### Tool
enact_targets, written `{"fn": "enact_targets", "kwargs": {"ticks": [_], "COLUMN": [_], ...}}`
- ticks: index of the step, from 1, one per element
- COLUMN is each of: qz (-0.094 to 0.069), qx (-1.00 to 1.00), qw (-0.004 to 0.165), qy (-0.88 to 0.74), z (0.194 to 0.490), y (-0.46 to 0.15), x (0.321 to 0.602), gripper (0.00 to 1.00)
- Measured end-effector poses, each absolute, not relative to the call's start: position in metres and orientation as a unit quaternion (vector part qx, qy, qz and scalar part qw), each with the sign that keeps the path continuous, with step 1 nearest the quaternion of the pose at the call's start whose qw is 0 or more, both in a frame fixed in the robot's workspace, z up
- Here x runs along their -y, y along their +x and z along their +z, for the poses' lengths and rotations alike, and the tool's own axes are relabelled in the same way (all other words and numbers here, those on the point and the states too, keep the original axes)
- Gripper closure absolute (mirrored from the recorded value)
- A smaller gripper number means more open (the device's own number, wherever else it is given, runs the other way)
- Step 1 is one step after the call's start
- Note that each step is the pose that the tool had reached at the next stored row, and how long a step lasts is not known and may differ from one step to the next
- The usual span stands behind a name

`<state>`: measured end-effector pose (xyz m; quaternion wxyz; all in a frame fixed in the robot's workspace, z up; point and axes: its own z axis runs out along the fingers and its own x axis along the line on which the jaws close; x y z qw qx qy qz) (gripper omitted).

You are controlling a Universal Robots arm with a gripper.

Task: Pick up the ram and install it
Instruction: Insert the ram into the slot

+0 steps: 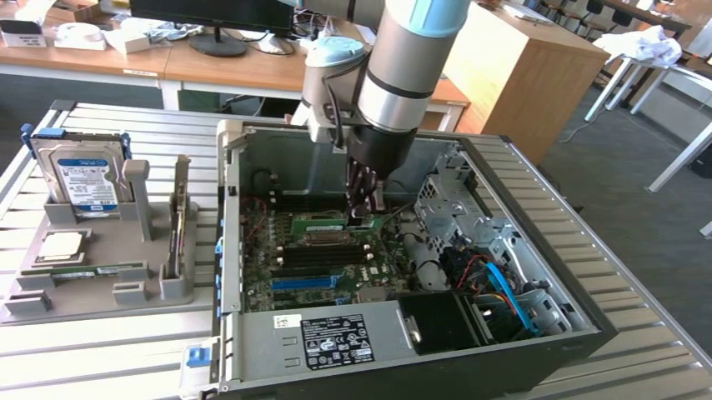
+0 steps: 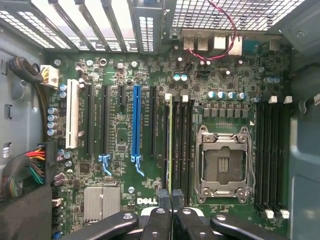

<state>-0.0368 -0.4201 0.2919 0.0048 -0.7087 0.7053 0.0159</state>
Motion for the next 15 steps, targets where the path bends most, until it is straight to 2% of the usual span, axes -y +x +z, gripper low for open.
{"fn": "enact_targets", "kwargs": {"ticks": [15], "qz": [0.016], "qx": [-0.705], "qw": [0.005], "qy": [-0.709], "z": [0.281], "y": [-0.037], "x": [0.42], "gripper": [0.88]}}
